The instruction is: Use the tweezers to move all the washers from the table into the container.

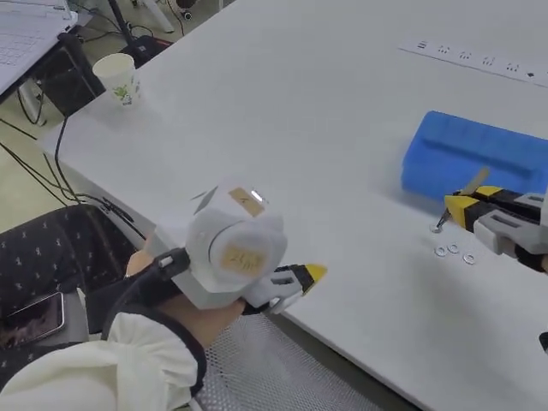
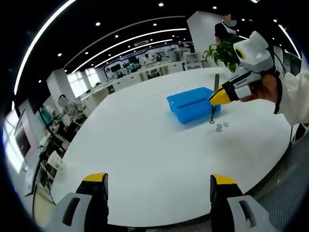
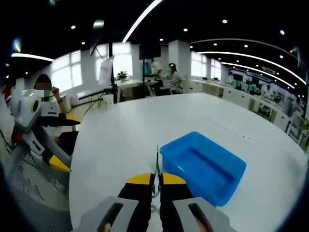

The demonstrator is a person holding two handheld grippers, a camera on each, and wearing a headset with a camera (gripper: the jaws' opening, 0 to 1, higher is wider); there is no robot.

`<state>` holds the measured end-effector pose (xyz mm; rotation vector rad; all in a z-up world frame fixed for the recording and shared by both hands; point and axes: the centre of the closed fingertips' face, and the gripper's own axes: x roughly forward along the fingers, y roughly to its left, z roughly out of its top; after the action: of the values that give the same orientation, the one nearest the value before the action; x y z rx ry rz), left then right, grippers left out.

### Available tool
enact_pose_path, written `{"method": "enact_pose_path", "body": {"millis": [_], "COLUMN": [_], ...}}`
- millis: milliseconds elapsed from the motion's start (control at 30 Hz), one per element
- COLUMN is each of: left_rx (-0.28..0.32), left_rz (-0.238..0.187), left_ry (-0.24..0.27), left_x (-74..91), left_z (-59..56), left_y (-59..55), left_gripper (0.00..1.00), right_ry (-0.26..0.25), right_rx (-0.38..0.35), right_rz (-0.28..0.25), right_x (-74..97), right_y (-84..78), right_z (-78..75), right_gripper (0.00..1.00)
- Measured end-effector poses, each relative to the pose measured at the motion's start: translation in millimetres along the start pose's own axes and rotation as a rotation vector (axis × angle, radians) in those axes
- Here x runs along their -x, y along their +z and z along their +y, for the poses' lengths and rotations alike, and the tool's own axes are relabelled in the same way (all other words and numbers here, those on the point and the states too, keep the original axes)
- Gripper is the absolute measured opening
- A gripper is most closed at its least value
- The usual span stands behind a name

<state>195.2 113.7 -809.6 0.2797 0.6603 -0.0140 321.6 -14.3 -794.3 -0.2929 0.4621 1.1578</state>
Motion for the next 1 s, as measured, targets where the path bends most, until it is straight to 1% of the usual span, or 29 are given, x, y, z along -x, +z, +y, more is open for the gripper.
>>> {"method": "enact_pose_path", "body": {"millis": [333, 567, 633, 767, 900, 1000], "left_rx": [-0.007, -0.009, -0.010, -0.008, -0.012, -0.010], "left_rz": [0.011, 0.013, 0.014, 0.013, 0.021, 0.019], "left_ry": [0.000, 0.004, 0.005, 0.006, 0.011, 0.009], "left_x": [1.3, 2.0, 2.2, 2.5, 2.4, 2.4], "left_z": [-0.3, 0.5, 0.7, 0.9, 1.8, 1.5], "left_y": [-1.9, -2.2, -2.4, -2.5, -3.9, -3.5], "left_gripper": [0.88, 0.88, 0.87, 0.87, 0.87, 0.88], "right_ry": [0.001, 0.013, 0.020, 0.020, 0.016, 0.010], "right_rx": [0.001, 0.001, -0.011, -0.003, 0.004, 0.006], "right_rz": [-0.018, -0.025, -0.027, -0.026, -0.031, -0.037], "right_x": [4.7, 4.4, 4.2, 3.9, 3.3, 2.2], "right_y": [12.4, 17.8, 19.4, 21.2, 23.7, 27.7], "right_z": [0.8, 2.1, 3.2, 3.0, 0.4, -4.7], "right_gripper": [0.00, 0.00, 0.01, 0.01, 0.01, 0.01]}}
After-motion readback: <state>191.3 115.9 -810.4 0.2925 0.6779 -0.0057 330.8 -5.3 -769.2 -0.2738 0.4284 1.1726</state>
